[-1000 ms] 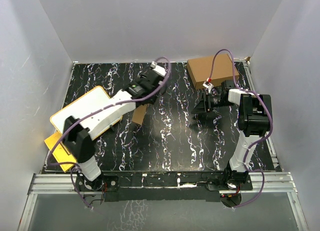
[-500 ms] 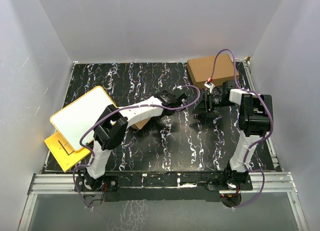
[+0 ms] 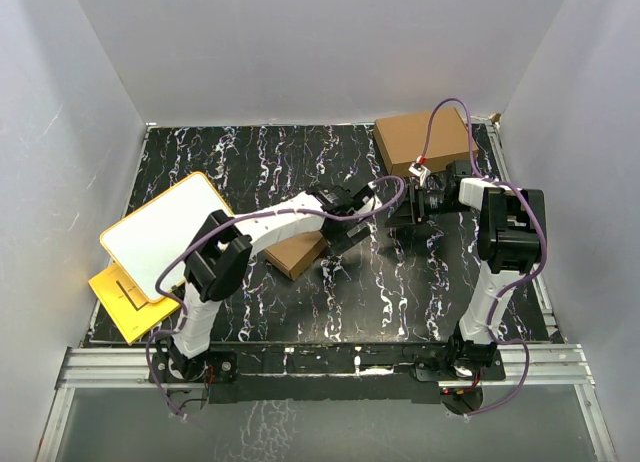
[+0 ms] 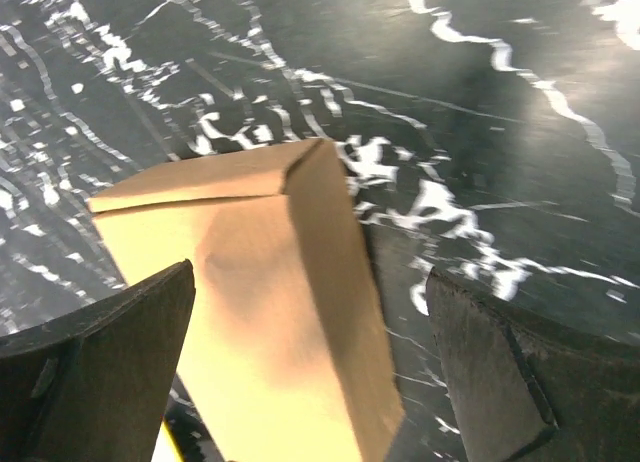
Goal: Fold the paper box
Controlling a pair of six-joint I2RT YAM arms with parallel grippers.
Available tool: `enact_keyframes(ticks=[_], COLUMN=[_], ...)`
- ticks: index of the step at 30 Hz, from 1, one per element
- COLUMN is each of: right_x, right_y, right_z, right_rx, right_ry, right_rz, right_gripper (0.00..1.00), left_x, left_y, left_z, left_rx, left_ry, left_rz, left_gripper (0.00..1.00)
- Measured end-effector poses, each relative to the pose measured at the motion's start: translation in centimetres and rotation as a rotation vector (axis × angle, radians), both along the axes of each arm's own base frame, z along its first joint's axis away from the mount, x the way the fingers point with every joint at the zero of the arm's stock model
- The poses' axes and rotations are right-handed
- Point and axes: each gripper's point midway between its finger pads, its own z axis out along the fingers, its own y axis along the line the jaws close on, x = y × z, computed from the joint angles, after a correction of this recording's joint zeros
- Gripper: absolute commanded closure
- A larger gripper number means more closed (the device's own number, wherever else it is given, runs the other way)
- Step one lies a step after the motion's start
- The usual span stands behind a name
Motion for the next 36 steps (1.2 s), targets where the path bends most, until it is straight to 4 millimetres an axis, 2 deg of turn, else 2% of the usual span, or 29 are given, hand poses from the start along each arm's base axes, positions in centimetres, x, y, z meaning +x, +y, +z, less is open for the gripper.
enact_keyframes(ticks=[2,4,7,8,10,11,14,15,17,22,26,29,31,36], right_x=[0.0,0.0,-0.1,-0.2,-0.6,-0.8,-1.6,-2.1,-3.5,-7.5,-9.9,-11.2,-12.1,-12.8], right_y=[0.0,-0.1,-0.1,-0.1,0.0,0.3,1.2,1.9,4.1,10.5,14.4,16.3,17.4,19.7], right_z=[0.0,-0.1,-0.2,-0.2,-0.1,0.1,1.0,1.4,2.2,3.0,2.2,1.0,0.1,-0.9], right_rx=[-0.003,-0.008,-0.011,-0.011,-0.012,-0.011,-0.019,-0.024,-0.038,-0.094,-0.131,-0.170,-0.203,-0.276], right_ry=[-0.001,-0.005,-0.021,-0.029,-0.056,-0.076,-0.177,-0.217,-0.299,-0.475,-0.538,-0.555,-0.551,-0.561], right_rz=[0.000,0.001,0.011,0.019,0.044,0.063,0.127,0.159,0.240,0.428,0.497,0.510,0.508,0.453], right_gripper=[0.42,0.43,0.45,0.46,0.56,0.61,0.71,0.72,0.74,0.75,0.78,0.79,0.85,0.90], left_x=[-1.1,-2.4,-4.2,-4.9,-5.2,-4.8,-2.4,-1.6,-0.9,-2.0,-2.5,-2.8,-2.9,-3.6], left_y=[-1.1,-2.3,-3.4,-3.6,-2.6,-1.5,3.7,5.7,8.3,11.2,12.3,12.6,12.6,12.6], left_z=[0.6,2.0,5.4,7.1,9.6,10.8,12.3,12.0,10.7,6.0,3.8,3.1,2.7,0.4], left_rx=[-0.079,-0.183,-0.373,-0.468,-0.612,-0.686,-0.846,-0.874,-0.900,-0.897,-0.904,-0.908,-0.911,-0.902], left_ry=[0.051,0.093,0.131,0.143,0.159,0.161,0.128,0.118,0.125,0.227,0.275,0.285,0.285,0.322], left_rz=[-0.019,-0.038,-0.051,-0.050,-0.015,0.022,0.194,0.263,0.368,0.524,0.600,0.625,0.631,0.663], left_gripper=[0.03,0.03,0.03,0.03,0.03,0.03,0.05,0.06,0.08,0.16,0.17,0.17,0.19,0.28])
